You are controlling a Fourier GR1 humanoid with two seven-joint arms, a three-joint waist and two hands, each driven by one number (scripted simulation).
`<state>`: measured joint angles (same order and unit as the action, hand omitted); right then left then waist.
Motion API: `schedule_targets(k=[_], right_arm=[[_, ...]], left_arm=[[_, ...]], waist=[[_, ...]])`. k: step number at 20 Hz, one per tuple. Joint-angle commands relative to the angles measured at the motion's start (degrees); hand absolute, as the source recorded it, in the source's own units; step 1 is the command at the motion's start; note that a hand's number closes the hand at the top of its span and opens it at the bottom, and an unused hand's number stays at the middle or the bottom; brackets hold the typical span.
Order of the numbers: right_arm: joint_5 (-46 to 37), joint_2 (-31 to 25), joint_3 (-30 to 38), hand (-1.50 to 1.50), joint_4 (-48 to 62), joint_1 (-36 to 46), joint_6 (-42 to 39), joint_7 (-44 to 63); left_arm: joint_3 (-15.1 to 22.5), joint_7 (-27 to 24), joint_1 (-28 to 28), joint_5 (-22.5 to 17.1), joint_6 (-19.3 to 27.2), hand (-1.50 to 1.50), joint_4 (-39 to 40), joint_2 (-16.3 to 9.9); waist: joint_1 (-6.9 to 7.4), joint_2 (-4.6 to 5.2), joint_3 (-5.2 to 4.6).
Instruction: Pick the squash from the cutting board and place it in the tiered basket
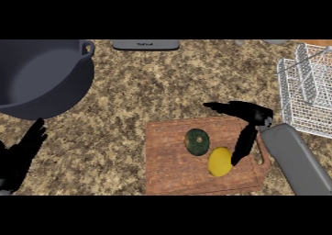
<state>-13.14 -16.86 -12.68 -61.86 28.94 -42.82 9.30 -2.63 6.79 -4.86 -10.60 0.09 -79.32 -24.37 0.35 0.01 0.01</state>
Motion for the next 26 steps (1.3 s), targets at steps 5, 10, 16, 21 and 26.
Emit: schedule_targets(k=[5,10,16,21,26], right_arm=[[-2.5,3.7,2.3,-1.50,-3.3,-1.7,-1.1,1.7],[-8.7,6.0,0.7,-1.50,4.9,-0.9,3.1,-6.7],[-10.1,10.2,2.2,-1.50,3.9,-0.9,3.4,-1.7],[-13.9,11.6,2.6,-1.50,12.9,3.1,5.6,-8.3],[-14.3,14.8,3.2,-1.50,13.6,4.1,5.4,-6.1]], left_arm=[[-2.6,4.7,4.3,2.2,-0.9,0.00,-0.2,1.7],[-1.0,0.2,0.7,5.8,0.3,0.00,-0.6,5.8],[-4.9,0.4,-1.2,4.8,-4.7,0.00,-2.0,4.5],[-5.2,5.0,3.2,5.8,-3.7,0.00,-1.9,6.0],[-6.4,3.2,4.1,7.4,-4.7,0.00,0.6,6.0]], waist=[[-0.28,-0.06,-0.01],[0.08,0.02,0.01],[-0.06,-0.03,0.00],[0.09,0.05,0.01],[0.01,0.04,0.00]])
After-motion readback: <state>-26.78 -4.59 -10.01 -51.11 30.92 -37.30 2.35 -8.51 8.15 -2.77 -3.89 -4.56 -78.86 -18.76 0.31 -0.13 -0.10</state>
